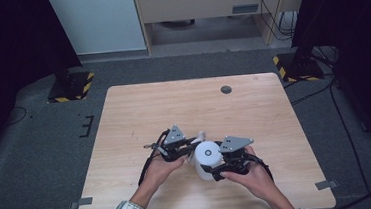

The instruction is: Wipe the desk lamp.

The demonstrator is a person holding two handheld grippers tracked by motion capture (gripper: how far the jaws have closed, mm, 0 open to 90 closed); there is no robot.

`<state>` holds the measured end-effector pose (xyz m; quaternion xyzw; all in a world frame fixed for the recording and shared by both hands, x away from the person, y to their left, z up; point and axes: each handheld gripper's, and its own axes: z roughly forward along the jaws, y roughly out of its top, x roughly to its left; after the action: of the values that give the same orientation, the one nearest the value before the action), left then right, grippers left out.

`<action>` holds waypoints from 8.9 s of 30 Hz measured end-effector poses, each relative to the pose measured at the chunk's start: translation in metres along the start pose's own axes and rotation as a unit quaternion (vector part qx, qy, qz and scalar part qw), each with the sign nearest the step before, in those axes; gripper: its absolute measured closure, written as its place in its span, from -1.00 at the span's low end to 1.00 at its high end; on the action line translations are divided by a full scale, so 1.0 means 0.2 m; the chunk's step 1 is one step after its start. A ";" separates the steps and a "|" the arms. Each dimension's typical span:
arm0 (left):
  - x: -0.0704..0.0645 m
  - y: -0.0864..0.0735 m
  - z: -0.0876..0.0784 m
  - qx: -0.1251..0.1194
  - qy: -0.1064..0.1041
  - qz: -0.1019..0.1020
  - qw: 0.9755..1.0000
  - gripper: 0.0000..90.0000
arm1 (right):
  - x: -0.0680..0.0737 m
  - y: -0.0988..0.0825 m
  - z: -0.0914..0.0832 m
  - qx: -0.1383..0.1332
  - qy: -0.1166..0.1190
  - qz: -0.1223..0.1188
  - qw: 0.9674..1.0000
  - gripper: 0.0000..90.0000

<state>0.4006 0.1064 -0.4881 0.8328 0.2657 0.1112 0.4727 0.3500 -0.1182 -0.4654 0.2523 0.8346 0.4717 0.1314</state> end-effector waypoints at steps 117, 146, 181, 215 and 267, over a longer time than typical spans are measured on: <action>-0.21 0.09 0.05 -0.054 0.031 0.025 0.998 -0.83 | 0.12 -0.29 -0.07 0.133 0.012 -0.012 0.991 0.60; -0.19 -0.02 -0.11 -0.061 -0.017 0.038 0.997 -0.83 | -0.03 -0.25 -0.16 0.098 -0.022 0.035 0.994 0.66; -0.20 -0.07 -0.15 -0.023 0.001 0.060 0.998 -0.72 | -0.13 0.01 -0.27 0.034 -0.032 0.029 0.998 0.71; -0.26 0.00 -0.04 -0.040 -0.041 0.066 0.996 -0.83 | -0.11 0.13 -0.25 0.007 -0.007 0.027 1.000 0.71; -0.28 -0.04 -0.07 -0.048 -0.059 0.074 0.994 -0.83 | -0.21 -0.12 -0.03 0.057 0.016 0.068 0.996 0.72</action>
<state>0.3458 0.0889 -0.4837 0.8315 0.1692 0.1095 0.5177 0.3754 -0.1553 -0.4831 0.3082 0.8431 0.4348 0.0714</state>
